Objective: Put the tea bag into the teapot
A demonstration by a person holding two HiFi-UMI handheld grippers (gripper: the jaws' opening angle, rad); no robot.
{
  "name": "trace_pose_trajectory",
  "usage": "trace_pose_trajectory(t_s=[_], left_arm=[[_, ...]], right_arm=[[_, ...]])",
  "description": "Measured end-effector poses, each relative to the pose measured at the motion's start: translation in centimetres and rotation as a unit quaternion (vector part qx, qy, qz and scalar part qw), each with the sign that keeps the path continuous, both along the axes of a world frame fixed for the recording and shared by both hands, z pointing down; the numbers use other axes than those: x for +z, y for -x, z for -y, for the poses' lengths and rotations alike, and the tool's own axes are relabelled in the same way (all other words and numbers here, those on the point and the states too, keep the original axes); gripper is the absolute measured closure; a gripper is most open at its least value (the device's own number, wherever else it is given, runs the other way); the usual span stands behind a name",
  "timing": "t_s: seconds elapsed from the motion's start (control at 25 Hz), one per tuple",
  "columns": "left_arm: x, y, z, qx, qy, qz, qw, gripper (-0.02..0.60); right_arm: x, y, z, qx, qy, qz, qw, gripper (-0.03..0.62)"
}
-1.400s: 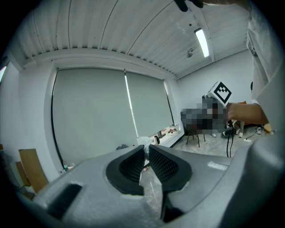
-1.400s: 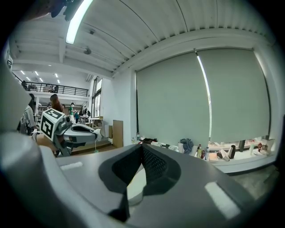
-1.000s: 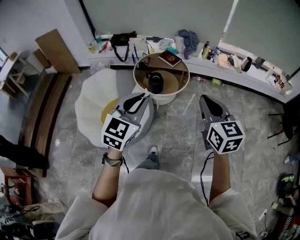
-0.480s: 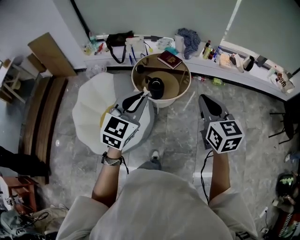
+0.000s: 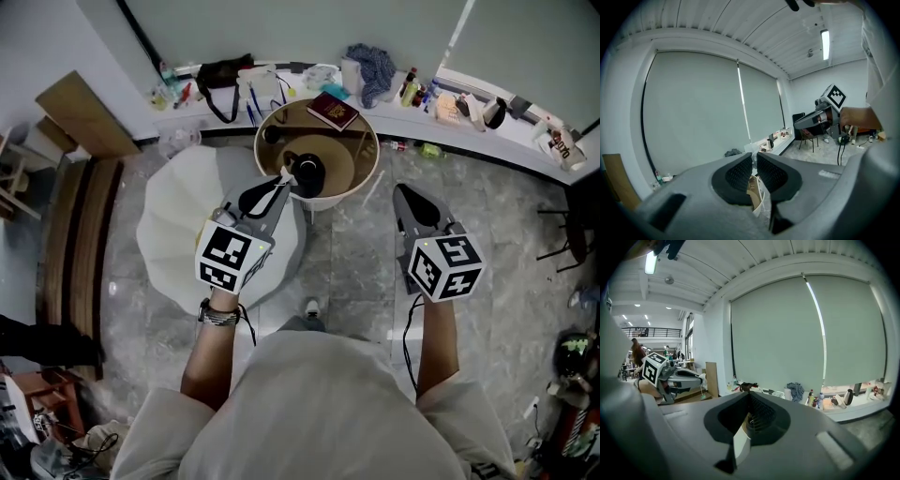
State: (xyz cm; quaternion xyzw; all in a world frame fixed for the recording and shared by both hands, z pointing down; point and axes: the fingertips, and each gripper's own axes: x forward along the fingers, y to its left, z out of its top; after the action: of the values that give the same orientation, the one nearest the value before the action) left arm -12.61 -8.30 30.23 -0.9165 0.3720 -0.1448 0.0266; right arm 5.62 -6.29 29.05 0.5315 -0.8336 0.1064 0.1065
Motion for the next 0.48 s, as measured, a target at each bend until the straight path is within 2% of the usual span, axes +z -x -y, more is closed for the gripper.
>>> trace_pose_trajectory(t_s=[0.48], left_arm=[[2.5, -1.2, 6.1, 0.012, 0.025, 0.008, 0.9996, 0.543]], right_arm=[[1.7, -0.2, 6.1, 0.006, 0.014, -0.005, 1.0, 0.588]])
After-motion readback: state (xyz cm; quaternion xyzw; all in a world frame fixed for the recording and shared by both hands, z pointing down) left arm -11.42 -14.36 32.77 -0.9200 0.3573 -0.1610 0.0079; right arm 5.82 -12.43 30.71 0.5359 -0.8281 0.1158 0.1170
